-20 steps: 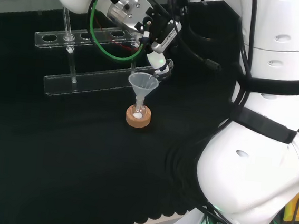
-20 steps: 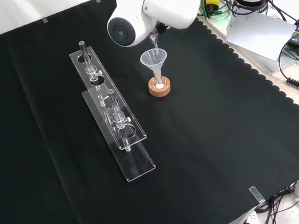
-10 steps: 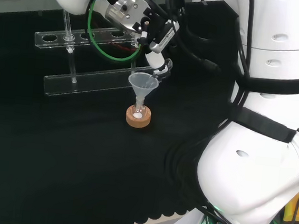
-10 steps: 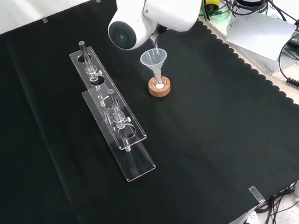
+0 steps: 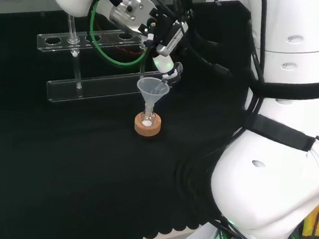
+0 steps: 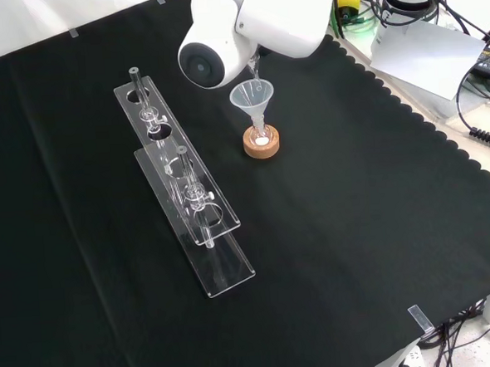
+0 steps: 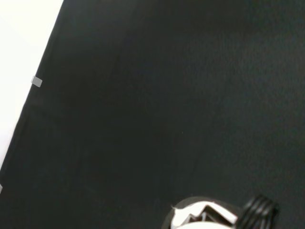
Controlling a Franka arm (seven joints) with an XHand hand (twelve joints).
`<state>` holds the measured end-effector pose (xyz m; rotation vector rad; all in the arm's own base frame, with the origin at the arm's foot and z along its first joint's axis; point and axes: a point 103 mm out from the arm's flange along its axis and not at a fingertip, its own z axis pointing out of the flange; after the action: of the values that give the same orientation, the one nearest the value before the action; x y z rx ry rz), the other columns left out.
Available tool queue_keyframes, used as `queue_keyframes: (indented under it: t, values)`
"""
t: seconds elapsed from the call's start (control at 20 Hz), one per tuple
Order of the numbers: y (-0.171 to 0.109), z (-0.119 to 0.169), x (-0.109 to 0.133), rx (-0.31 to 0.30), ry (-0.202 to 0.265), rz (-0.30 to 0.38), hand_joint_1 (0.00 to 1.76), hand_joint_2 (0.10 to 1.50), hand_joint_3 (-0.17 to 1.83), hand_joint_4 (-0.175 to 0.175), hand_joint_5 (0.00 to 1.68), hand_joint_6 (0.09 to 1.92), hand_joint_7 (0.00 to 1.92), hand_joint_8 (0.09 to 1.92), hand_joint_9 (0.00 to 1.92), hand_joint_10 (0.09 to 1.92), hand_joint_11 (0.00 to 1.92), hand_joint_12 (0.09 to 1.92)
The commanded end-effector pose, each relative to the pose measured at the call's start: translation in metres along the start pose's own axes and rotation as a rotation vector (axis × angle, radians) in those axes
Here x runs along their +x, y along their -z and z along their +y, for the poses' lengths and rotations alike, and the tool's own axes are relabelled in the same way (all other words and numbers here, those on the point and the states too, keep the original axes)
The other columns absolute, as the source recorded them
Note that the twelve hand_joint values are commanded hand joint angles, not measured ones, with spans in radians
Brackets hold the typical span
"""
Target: Pour all the NaCl from the weighing funnel into the round-bottom flask.
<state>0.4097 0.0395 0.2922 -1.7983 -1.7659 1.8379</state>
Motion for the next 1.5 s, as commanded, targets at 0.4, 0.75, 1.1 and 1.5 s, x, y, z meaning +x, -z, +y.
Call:
queue_keyframes:
  t: [0.4, 0.75, 1.1, 1.5]
  values:
    - [0.0044, -0.0026, 0.0021, 0.017, -0.009, -0.009, 1.08, 0.68, 0.73, 0.175, 1.13, 0.96, 0.39, 0.63, 0.7, 0.56, 0.34, 1.32]
    - [0.0055, -0.0029, 0.0017, 0.023, -0.016, -0.014, 1.08, 0.68, 0.73, 0.175, 1.13, 0.96, 0.4, 0.63, 0.71, 0.55, 0.34, 1.32]
    - [0.0062, -0.0024, 0.002, 0.039, -0.024, -0.022, 1.08, 0.68, 0.74, 0.175, 1.13, 0.96, 0.41, 0.63, 0.69, 0.55, 0.33, 1.32]
    - [0.0067, -0.0021, 0.0021, 0.053, -0.021, -0.028, 1.08, 0.67, 0.74, 0.175, 1.14, 0.95, 0.41, 0.63, 0.68, 0.54, 0.33, 1.32]
